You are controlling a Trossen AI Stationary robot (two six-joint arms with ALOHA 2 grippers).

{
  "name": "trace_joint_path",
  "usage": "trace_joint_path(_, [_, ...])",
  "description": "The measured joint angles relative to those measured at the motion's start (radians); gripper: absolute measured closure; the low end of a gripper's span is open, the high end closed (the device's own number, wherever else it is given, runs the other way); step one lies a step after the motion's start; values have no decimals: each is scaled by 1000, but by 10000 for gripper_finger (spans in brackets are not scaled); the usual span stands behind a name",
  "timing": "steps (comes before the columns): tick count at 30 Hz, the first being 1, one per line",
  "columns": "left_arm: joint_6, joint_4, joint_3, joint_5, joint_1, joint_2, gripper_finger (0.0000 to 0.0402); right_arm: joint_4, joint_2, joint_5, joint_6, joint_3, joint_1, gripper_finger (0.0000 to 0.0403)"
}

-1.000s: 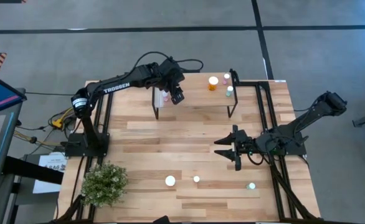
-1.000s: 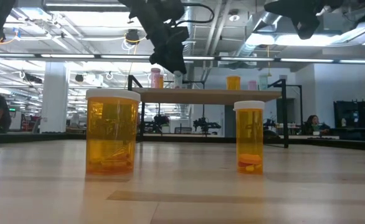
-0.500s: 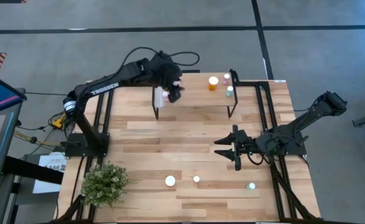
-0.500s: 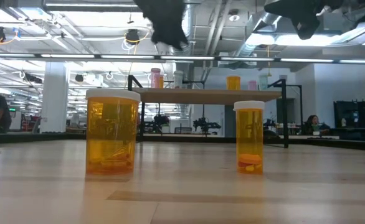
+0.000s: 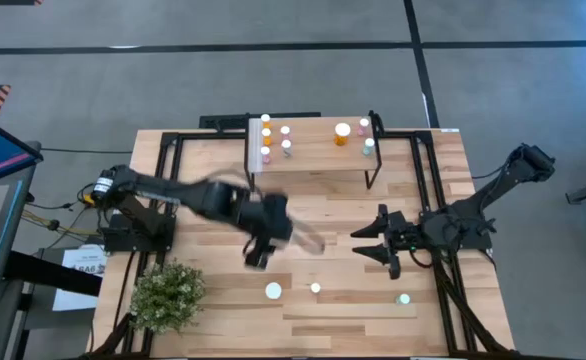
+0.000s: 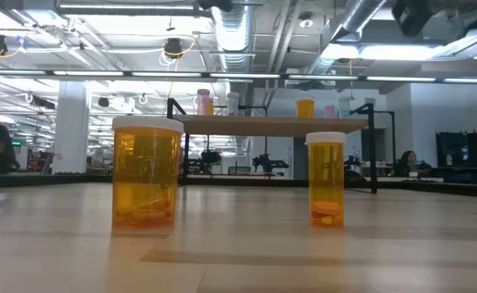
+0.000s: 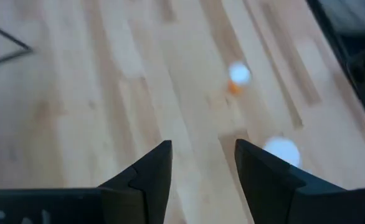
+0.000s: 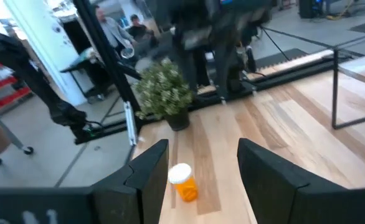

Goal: Pick and place medicine bottles onto shelf by color
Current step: Put the large orange pill bottle on the shelf

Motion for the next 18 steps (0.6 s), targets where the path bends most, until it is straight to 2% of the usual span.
trace_joint_path(4, [-67, 21, -117, -43, -84, 1, 239, -1, -23, 58, -24, 0, 51, 192])
trace_joint_path(9, [-209, 187, -269, 7, -153, 1, 239, 2, -23, 128, -64, 0, 98, 195])
trace_joint_path(12, [-259, 273, -326, 3, -183, 1, 234, 4, -23, 141, -71, 0, 103, 194])
trace_joint_path(18, [-297, 384, -396, -31, -202, 1, 179, 3, -23, 150, -75, 0, 98, 194])
